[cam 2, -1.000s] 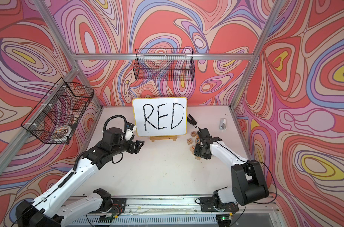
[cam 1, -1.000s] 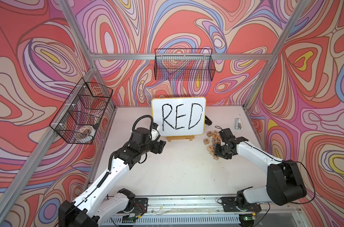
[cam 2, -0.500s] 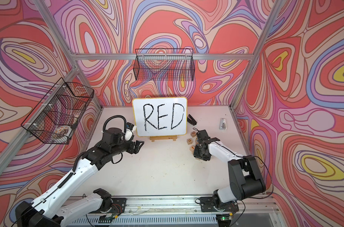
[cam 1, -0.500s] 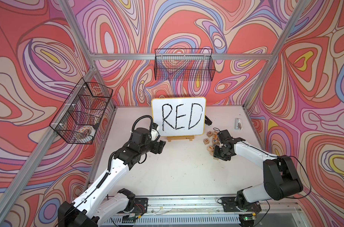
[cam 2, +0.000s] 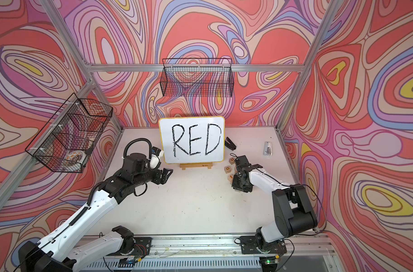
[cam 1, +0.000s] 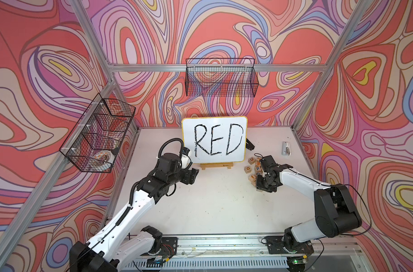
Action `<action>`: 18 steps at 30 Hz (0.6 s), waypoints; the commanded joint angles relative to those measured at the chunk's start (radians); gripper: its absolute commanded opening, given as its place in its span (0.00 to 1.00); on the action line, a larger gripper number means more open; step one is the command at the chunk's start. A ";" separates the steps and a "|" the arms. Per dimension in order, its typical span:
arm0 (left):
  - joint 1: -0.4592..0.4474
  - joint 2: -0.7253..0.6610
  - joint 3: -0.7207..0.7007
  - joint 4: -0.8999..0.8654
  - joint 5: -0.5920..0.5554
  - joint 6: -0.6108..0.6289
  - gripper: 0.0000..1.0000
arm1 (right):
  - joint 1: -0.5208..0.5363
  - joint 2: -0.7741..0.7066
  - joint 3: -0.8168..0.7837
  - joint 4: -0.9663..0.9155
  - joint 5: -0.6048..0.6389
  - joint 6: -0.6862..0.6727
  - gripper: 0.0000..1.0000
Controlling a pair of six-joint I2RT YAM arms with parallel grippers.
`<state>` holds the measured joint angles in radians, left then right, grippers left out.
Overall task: Assemble the uppercase word "red" with letter blocks
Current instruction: Pick up the letter block from the center of the board.
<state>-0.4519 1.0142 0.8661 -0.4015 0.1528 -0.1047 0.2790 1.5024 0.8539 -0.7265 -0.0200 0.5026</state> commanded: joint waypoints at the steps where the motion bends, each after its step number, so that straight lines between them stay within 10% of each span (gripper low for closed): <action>1: -0.002 -0.015 0.023 -0.023 -0.013 0.014 0.81 | 0.055 -0.037 0.082 -0.113 0.044 -0.068 0.17; 18: -0.003 -0.106 0.013 -0.148 -0.130 -0.017 0.81 | 0.365 0.090 0.442 -0.290 0.103 -0.205 0.11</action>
<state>-0.4519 0.9421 0.8661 -0.4751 0.0700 -0.1089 0.5961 1.5333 1.2541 -1.0039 0.0666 0.3279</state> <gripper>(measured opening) 0.807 0.334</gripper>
